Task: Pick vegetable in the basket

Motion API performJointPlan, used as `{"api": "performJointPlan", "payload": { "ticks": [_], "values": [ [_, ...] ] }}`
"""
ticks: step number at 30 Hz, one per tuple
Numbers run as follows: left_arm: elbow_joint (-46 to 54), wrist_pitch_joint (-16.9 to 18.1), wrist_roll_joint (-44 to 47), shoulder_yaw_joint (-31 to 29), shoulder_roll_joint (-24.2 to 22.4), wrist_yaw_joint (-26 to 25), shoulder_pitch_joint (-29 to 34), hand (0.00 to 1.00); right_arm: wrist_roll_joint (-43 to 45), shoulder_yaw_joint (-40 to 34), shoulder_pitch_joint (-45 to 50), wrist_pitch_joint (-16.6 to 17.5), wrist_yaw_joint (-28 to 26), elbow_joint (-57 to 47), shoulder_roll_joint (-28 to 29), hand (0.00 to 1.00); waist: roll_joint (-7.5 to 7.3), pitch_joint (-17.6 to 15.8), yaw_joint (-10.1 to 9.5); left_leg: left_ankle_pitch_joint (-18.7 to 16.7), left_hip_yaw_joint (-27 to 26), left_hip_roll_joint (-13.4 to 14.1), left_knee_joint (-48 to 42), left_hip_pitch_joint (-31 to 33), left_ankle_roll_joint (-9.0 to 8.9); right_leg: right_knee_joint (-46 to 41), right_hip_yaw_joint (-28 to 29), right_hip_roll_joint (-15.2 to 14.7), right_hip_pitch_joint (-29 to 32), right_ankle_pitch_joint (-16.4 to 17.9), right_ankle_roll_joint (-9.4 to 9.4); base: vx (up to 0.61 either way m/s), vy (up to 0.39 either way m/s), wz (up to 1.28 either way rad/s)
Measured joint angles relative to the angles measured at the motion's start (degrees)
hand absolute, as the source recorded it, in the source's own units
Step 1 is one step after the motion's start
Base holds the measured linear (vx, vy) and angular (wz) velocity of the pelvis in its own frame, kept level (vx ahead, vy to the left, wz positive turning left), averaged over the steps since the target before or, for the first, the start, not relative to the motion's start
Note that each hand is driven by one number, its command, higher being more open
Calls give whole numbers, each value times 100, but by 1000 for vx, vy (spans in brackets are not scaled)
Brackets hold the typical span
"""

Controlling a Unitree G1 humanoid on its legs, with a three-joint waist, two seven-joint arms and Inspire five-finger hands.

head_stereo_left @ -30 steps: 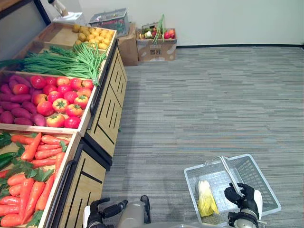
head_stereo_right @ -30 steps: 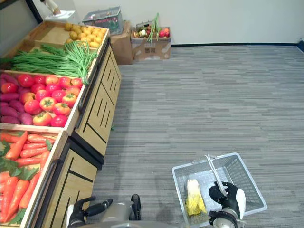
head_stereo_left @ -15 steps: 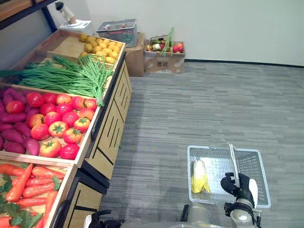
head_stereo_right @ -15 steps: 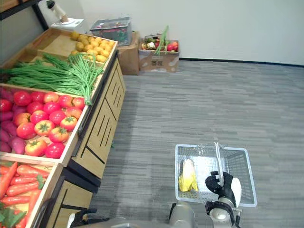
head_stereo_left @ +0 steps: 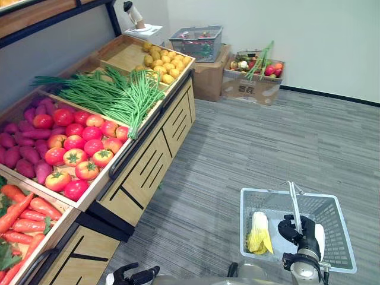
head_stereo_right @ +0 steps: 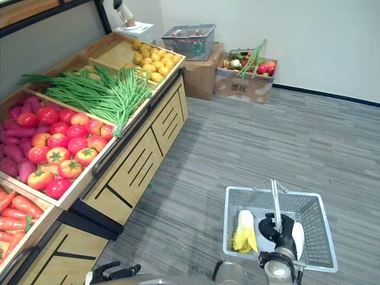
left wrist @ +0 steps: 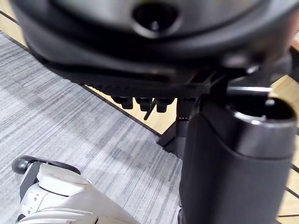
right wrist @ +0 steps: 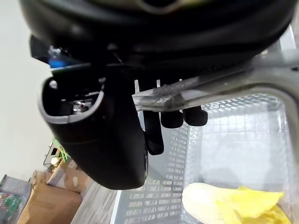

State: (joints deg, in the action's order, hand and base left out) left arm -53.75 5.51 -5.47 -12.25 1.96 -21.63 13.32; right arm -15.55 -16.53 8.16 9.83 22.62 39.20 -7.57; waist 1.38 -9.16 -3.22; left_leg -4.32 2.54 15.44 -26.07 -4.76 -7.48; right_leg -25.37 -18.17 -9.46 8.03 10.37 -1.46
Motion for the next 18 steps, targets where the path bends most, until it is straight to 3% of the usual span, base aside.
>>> {"api": "performJointPlan", "payload": {
  "ticks": [3,4,6,9,12,18],
  "values": [
    [0,19,-93,235,109,-23,-18,100,4,-355,-7,2,-4,389,-132,0,-31,15,161,490,-1347,342,572,-10,128,574,-865,-105,-609,-98,47,154,-186,137],
    [-2,-7,-158,304,151,-24,-21,100,3,-627,-7,3,10,568,-160,0,-42,20,233,616,-1962,395,881,-20,170,746,-1290,-176,-821,-131,29,62,-77,172],
    [-23,-119,-185,420,198,-54,-19,100,2,-961,4,4,49,773,-200,0,-38,20,348,760,-2573,330,1318,-21,125,898,-1814,-270,-1075,-171,-36,38,-5,174],
    [-28,-246,-187,479,216,-58,-40,100,-9,-1104,59,24,111,955,-216,0,-29,22,341,868,-2740,94,1836,-5,74,1169,-2322,-370,-1377,-318,-243,2,83,122],
    [-37,-254,-190,465,211,-67,-55,100,-30,-1077,-2,80,134,994,-161,0,10,14,306,892,-2726,-101,1887,171,85,1730,-2441,-347,-1617,-636,-401,-24,110,58],
    [-200,-250,-204,316,184,-138,-41,100,-89,-1032,-60,115,132,994,-153,0,132,28,230,948,-2935,-237,2231,151,105,2502,-2376,-167,-1720,-1129,-416,-52,69,5]
  ]
}}
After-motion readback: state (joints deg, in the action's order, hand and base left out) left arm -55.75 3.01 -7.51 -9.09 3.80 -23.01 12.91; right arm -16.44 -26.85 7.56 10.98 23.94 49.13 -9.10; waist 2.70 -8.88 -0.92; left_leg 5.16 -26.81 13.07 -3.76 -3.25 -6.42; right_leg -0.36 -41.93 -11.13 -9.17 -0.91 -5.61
